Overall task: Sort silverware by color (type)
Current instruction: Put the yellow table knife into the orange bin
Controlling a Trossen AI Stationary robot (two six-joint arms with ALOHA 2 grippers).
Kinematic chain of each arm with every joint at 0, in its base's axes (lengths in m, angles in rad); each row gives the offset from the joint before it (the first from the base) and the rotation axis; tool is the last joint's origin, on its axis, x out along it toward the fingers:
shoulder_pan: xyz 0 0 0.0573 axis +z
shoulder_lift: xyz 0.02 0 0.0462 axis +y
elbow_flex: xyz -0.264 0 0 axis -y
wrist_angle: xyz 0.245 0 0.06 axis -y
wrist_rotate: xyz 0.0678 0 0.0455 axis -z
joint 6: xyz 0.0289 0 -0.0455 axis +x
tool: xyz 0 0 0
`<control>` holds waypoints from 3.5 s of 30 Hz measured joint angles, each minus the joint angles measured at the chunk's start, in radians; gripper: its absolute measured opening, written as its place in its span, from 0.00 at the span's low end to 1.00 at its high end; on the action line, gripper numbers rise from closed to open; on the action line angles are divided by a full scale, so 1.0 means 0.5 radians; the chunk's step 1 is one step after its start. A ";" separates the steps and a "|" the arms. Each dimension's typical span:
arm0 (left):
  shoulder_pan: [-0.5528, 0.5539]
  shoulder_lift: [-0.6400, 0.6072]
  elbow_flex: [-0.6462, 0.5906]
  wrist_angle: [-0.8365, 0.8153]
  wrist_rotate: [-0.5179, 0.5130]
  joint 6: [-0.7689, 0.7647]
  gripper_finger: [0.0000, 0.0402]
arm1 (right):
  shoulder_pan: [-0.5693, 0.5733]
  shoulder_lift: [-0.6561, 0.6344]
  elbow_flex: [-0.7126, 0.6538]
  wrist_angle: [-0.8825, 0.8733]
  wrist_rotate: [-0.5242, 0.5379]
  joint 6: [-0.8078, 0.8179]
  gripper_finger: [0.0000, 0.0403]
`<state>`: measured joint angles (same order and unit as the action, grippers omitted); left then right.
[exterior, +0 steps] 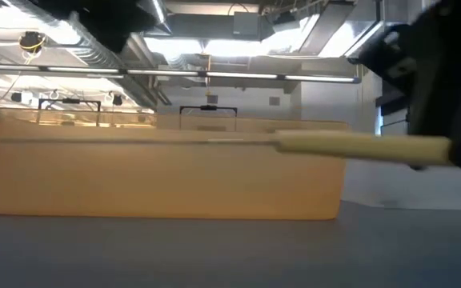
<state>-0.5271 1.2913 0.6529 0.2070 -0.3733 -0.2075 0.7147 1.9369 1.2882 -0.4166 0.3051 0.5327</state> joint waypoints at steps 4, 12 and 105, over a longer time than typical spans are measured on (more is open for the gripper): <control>-0.095 -0.129 0.000 -0.251 -0.198 -0.151 0.35 | -0.019 -0.004 0.114 -0.082 0.081 -0.122 0.13; -0.233 -0.230 -0.001 -0.726 -0.620 -0.444 0.35 | -0.165 -0.031 0.334 -0.295 0.346 -0.297 0.14; -0.912 1.051 1.121 -2.391 0.773 -3.944 0.36 | 0.108 -0.965 -0.917 1.369 -0.136 -1.358 0.59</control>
<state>-0.9830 1.8166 1.2135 -0.9883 0.0135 -2.1796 0.7685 1.4544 0.8299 0.2679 0.2371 -0.1462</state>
